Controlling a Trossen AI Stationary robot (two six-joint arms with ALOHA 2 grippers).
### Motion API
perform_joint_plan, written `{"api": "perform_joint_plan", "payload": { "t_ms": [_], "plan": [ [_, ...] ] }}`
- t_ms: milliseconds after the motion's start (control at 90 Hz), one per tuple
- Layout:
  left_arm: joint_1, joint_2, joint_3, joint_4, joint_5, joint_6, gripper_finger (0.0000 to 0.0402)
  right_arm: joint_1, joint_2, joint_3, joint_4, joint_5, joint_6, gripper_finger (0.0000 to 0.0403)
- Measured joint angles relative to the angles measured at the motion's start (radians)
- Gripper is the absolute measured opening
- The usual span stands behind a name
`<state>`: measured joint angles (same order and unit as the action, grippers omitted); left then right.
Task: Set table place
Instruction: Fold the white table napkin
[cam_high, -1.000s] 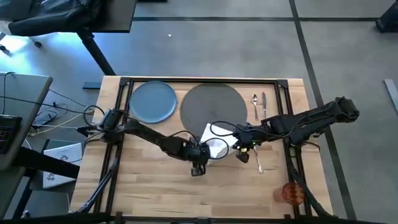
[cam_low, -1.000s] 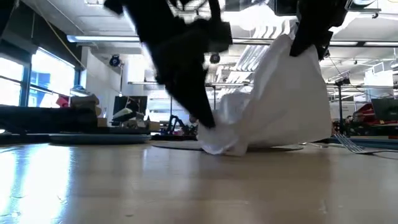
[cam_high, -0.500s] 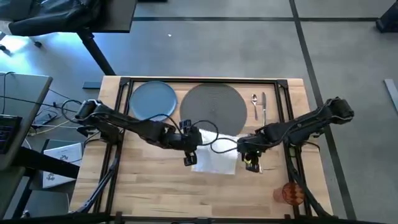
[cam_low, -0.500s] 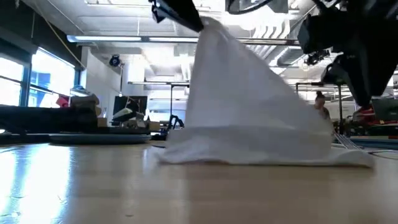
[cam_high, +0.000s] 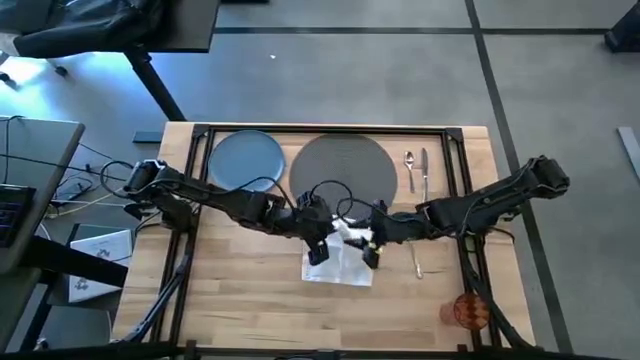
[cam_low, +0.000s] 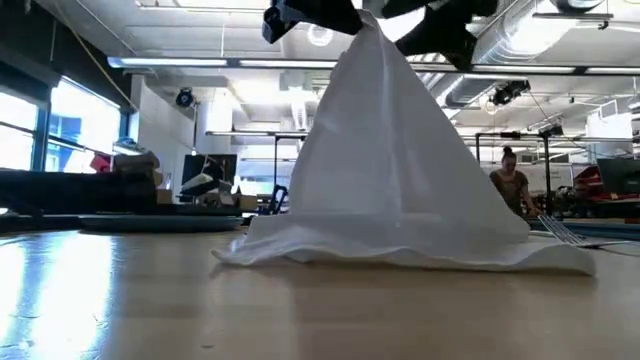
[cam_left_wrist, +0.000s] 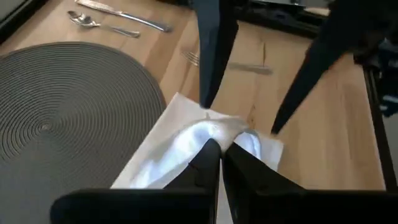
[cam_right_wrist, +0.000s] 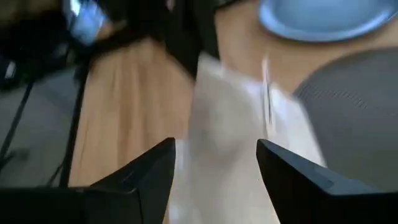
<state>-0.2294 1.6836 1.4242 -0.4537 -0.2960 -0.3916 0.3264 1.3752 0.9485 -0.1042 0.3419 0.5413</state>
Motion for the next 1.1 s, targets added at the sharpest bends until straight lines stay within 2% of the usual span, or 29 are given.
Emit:
{"api": "perform_joint_plan", "payload": {
  "t_ms": [133,311,356,556,722,856,933,1033,1100],
  "plan": [
    [0.02,0.0,0.001,0.006,0.031,0.001,0.0,-0.005,0.009,0.0,0.031,0.026,0.017,0.0147],
    [0.027,0.0,0.001,0.011,0.061,0.04,0.0,-0.027,0.009,0.0,-0.015,0.074,0.083,0.0027],
    [0.026,0.0,0.001,0.01,0.065,0.053,0.0,-0.033,0.009,0.0,-0.033,0.075,0.091,0.0012],
    [0.002,-0.015,0.001,-0.016,0.096,0.08,0.0021,-0.053,-0.017,-0.001,-0.297,0.104,0.278,0.0001],
    [-0.014,-0.007,-0.014,-0.145,0.112,-0.045,0.0062,-0.045,-0.093,-0.002,-0.56,0.096,0.376,0.0],
    [-0.005,-0.003,-0.072,-0.116,0.107,-0.134,0.009,-0.019,-0.188,0.043,-0.62,0.062,0.266,0.0],
    [0.004,-0.003,-0.074,-0.091,0.045,-0.137,0.0101,-0.011,-0.241,0.088,-0.624,0.016,0.186,0.0],
    [0.011,-0.003,-0.074,-0.038,-0.066,-0.053,0.0113,-0.003,-0.289,0.166,-0.649,-0.016,0.133,0.0],
    [0.016,-0.003,-0.074,0.028,-0.104,0.041,0.0122,-0.003,-0.304,0.227,-0.683,-0.025,0.108,0.0]
  ]
}}
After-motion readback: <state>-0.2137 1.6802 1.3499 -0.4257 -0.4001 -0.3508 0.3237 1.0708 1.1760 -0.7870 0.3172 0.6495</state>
